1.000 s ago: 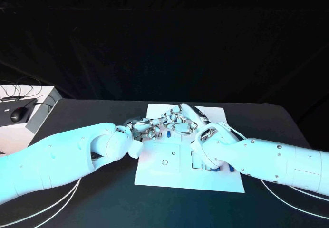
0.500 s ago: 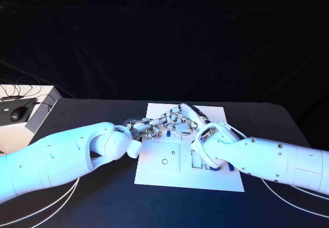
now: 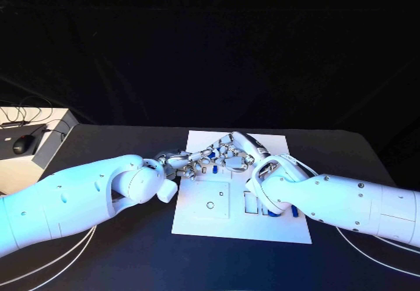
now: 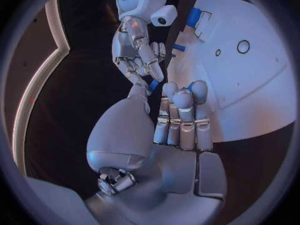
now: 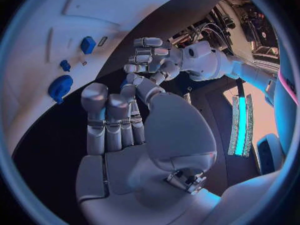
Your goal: Assemble the parts on the task board
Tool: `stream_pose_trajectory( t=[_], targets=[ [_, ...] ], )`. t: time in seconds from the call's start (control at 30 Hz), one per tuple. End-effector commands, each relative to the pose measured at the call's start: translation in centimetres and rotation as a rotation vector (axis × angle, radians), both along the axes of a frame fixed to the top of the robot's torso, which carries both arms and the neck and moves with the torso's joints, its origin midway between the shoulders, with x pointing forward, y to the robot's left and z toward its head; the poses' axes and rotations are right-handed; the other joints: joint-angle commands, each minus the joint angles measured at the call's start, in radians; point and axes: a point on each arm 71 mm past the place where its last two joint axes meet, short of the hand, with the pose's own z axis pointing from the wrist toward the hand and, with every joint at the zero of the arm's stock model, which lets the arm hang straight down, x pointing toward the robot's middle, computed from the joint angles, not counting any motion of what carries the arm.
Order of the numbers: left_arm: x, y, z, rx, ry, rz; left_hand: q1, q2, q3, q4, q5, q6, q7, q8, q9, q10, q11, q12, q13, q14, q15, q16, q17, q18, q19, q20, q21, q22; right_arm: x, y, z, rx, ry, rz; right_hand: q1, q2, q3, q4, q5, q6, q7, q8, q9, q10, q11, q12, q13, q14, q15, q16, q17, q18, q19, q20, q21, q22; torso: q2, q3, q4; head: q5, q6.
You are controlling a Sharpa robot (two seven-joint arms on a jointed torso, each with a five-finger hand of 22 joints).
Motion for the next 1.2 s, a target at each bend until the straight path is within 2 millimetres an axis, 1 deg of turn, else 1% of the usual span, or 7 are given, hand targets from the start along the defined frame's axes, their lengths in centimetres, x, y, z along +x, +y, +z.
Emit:
stream_pose_trajectory(
  t=[0.03, 0.17, 0.57, 0.77, 0.97, 1.07, 1.2],
  targets=[
    [-0.17, -0.08, -0.16, 0.043, 0.000, -0.084, -0.001, -0.018, 0.008, 0.020, -0.001, -0.012, 0.002, 0.009, 0.004, -0.011, -0.001, 0.009, -0.008, -0.006, 0.006, 0.005, -0.003, 0.010, 0.001, 0.009, -0.005, 0.001, -0.13, 0.08, 0.01, 0.002, 0.005, 0.024, 0.004, 0.007, 0.004, -0.003, -0.001, 0.022, 0.021, 0.004, 0.001, -0.003, 0.001, -0.003, 0.001, -0.004, 0.006, -0.003, 0.001, -0.011, -0.004, 0.000, 0.002, 0.075, -0.001, -0.0001, -0.0011, 0.001, -0.002],
    [-0.07, 0.13, -0.19, 0.053, -0.003, -0.089, 0.003, -0.022, 0.013, 0.027, -0.001, -0.019, 0.005, 0.011, 0.005, -0.014, 0.001, 0.012, -0.014, -0.007, 0.007, 0.007, -0.004, 0.012, 0.001, 0.011, -0.005, 0.001, -0.17, 0.01, -0.01, 0.003, 0.010, 0.030, 0.004, 0.007, 0.004, -0.003, -0.001, 0.022, 0.021, 0.004, 0.001, -0.003, 0.001, -0.003, 0.001, -0.004, 0.006, -0.003, 0.001, -0.011, -0.004, 0.000, 0.002, 0.075, 0.000, -0.0003, -0.0008, 0.001, -0.003],
    [0.31, 0.23, 0.29, 0.033, -0.068, -0.119, 0.013, 0.014, 0.000, -0.014, 0.010, -0.013, 0.000, -0.025, -0.014, -0.026, -0.003, 0.003, -0.044, -0.033, 0.007, 0.011, -0.013, 0.008, -0.015, 0.015, -0.013, 0.000, -0.45, -0.06, -0.42, -0.032, 0.067, 0.090, 0.006, 0.008, 0.004, -0.005, -0.001, 0.014, 0.025, -0.001, 0.001, -0.007, 0.004, -0.003, 0.004, -0.009, 0.008, -0.003, 0.002, -0.010, -0.008, 0.002, -0.001, 0.075, 0.000, -0.0011, -0.0011, 0.002, -0.009],
    [0.44, 0.02, 0.67, 0.029, -0.115, -0.148, 0.008, 0.014, 0.005, -0.009, 0.011, 0.005, -0.002, -0.054, -0.021, -0.013, -0.005, -0.021, -0.061, -0.038, 0.006, 0.016, -0.021, 0.005, -0.016, 0.013, -0.015, 0.000, -0.52, 0.01, -0.59, -0.051, 0.088, 0.109, 0.007, 0.008, 0.003, -0.007, -0.001, 0.013, 0.026, -0.002, 0.001, -0.009, 0.004, -0.003, 0.005, -0.011, 0.009, -0.003, 0.002, -0.010, -0.010, 0.003, -0.002, 0.075, 0.000, -0.0011, -0.0007, 0.000, -0.012],
    [0.48, -0.10, 0.71, 0.037, -0.120, -0.171, 0.011, 0.036, 0.007, -0.011, 0.012, 0.018, -0.002, -0.085, -0.016, 0.009, -0.007, -0.054, -0.074, -0.039, 0.004, 0.020, -0.028, 0.004, -0.015, 0.012, -0.016, 0.001, -0.62, 0.12, -0.63, -0.059, 0.095, 0.120, 0.007, 0.008, 0.002, -0.008, 0.000, 0.010, 0.028, -0.004, 0.000, -0.010, 0.005, -0.004, 0.005, -0.012, 0.009, -0.005, 0.001, -0.009, -0.010, 0.003, -0.003, 0.074, -0.001, 0.0000, -0.0003, -0.001, -0.017],
    [0.42, -0.18, 0.65, 0.039, -0.111, -0.188, 0.030, 0.051, 0.029, -0.021, 0.014, 0.028, -0.006, -0.096, -0.011, 0.018, -0.010, -0.070, -0.078, -0.039, 0.002, 0.021, -0.030, 0.003, -0.015, 0.010, -0.016, 0.001, -0.63, 0.13, -0.62, -0.060, 0.094, 0.120, 0.007, 0.008, 0.002, -0.008, 0.000, 0.010, 0.028, -0.004, 0.000, -0.010, 0.005, -0.004, 0.005, -0.012, 0.009, -0.005, 0.001, -0.009, -0.010, 0.003, -0.003, 0.074, -0.001, -0.0001, -0.0002, 0.000, -0.017],
    [0.30, -0.26, 0.55, 0.044, -0.097, -0.213, 0.049, 0.054, 0.071, -0.037, 0.013, 0.038, -0.011, -0.113, -0.007, 0.027, -0.012, -0.093, -0.081, -0.040, 0.000, 0.023, -0.030, 0.001, -0.015, 0.008, -0.017, 0.002, -0.62, 0.10, -0.60, -0.059, 0.091, 0.119, 0.007, 0.008, 0.002, -0.008, 0.000, 0.010, 0.028, -0.004, 0.000, -0.010, 0.005, -0.004, 0.005, -0.012, 0.009, -0.005, 0.001, -0.009, -0.010, 0.003, -0.003, 0.074, -0.001, 0.0003, -0.0005, 0.000, -0.019]
  ],
)
